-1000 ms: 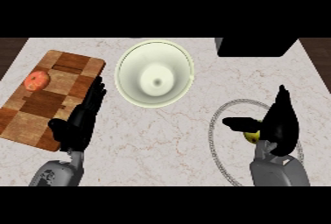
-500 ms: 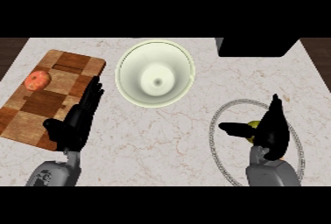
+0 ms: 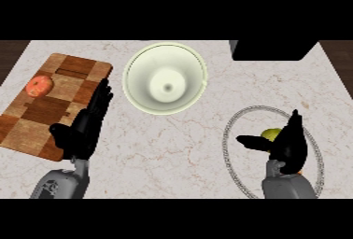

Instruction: Pick the pear from the placemat and place it in the bowl

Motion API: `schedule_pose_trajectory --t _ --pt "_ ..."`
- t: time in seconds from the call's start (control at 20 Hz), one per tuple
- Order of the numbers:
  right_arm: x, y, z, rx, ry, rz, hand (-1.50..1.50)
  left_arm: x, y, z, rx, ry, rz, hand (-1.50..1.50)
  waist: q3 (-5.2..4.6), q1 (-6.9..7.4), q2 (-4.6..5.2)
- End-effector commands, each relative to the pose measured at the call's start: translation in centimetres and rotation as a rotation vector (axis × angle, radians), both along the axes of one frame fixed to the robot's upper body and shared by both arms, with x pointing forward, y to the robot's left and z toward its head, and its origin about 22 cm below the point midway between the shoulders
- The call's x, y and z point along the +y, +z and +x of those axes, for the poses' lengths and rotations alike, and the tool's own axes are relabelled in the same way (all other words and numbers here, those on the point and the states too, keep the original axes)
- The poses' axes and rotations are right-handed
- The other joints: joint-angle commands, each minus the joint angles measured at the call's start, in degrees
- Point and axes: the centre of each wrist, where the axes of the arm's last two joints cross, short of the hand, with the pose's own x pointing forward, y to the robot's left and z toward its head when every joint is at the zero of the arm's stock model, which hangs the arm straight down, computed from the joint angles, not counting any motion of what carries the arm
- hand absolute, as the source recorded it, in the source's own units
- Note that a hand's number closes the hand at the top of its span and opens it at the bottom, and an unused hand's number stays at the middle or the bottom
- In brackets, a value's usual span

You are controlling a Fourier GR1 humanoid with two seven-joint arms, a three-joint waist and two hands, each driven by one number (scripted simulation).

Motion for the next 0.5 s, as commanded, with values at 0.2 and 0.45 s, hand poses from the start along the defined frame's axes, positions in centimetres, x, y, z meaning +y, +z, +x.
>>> schedule_pose_trajectory --t 0.2,0.45 --pt "-1.0 -3.3 -2.9 0.168 -0.094 -0.010 -1.50 0.8 -0.6 0.5 0.002 0.011 0.013 0.00 -0.01 -0.36 -0.02" --pt "-0.8 -4.7 -0.3 0.138 -0.066 0.048 -1.50 0.4 -1.0 0.4 -0.006 0.006 -0.013 0.00 0.01 -0.03 0.05"
